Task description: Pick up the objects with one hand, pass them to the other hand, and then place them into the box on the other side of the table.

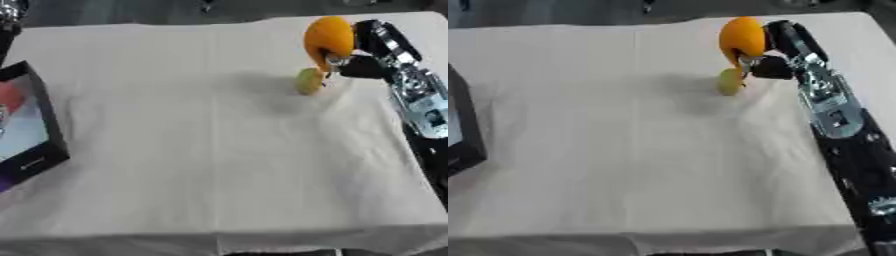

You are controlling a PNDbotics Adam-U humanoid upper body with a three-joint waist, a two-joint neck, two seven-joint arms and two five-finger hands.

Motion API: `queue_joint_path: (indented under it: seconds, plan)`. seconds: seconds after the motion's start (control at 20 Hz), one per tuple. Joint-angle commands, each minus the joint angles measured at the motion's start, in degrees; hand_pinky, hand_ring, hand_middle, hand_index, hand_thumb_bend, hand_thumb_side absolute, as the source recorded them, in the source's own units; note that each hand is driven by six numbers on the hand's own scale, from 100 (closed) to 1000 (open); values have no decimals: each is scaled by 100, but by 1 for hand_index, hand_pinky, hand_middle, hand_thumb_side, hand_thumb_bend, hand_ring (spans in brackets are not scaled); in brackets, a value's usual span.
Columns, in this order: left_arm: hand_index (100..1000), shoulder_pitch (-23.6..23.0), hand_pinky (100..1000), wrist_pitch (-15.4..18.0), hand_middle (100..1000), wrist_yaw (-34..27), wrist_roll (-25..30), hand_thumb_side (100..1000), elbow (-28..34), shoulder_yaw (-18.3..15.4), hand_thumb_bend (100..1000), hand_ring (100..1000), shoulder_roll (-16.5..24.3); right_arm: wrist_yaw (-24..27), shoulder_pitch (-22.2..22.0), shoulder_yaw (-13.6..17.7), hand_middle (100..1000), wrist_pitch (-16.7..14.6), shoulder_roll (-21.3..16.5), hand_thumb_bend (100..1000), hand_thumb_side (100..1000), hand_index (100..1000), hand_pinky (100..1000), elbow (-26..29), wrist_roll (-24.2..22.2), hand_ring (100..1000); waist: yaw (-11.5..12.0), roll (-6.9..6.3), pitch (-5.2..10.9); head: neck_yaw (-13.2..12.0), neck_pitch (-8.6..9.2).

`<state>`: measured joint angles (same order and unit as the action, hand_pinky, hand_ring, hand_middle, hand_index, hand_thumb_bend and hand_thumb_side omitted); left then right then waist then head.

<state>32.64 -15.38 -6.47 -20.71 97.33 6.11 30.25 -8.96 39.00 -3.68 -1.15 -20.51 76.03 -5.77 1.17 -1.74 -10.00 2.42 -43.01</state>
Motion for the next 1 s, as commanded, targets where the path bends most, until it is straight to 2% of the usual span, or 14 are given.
queue_joint_path:
  seconds: [0.05, 0.5, 0.55, 0.6, 0.65, 0.7, 1.0]
  plan:
    - [844, 271, 823, -6, 724, 254, 244, 572, 296, 151, 109, 784, 228, 38, 65, -30, 388, -17, 81, 244, 100, 380, 689, 210, -32, 514, 7, -65, 227, -24, -43]
    - [843, 933, 835, -111, 734, 718, 1085, 481, 1015, 638, 141, 790, 68, 31, 77, -217, 397, -18, 599, 220, 100, 387, 692, 186, -180, 514, 48, -48, 342, -15, -110]
    - [842, 991, 836, -122, 733, 738, 1165, 486, 1059, 661, 246, 790, 35, 31, 101, -247, 398, -14, 660, 321, 100, 388, 693, 163, -201, 520, 56, -45, 356, -10, -111]
    - [842, 1042, 836, -131, 734, 764, 1231, 465, 1094, 681, 148, 791, 4, 25, 130, -272, 398, -10, 714, 221, 100, 389, 695, 133, -225, 521, 64, -42, 368, -4, -111]
    - [841, 1095, 837, -136, 733, 790, 1287, 459, 1126, 704, 151, 791, -32, 19, 161, -299, 398, -8, 770, 258, 100, 389, 698, 96, -254, 525, 71, -38, 380, 1, -111]
    - [840, 1148, 839, -139, 733, 809, 1338, 452, 1154, 730, 153, 790, -71, 22, 192, -329, 398, -9, 826, 217, 100, 389, 698, 53, -299, 527, 77, -34, 390, 7, -111]
    - [842, 1467, 845, -219, 738, 925, 1727, 451, 1237, 977, 157, 794, -298, 99, 307, -531, 400, -67, 1089, 216, 100, 390, 697, -164, -697, 533, 92, -21, 425, 22, -111]
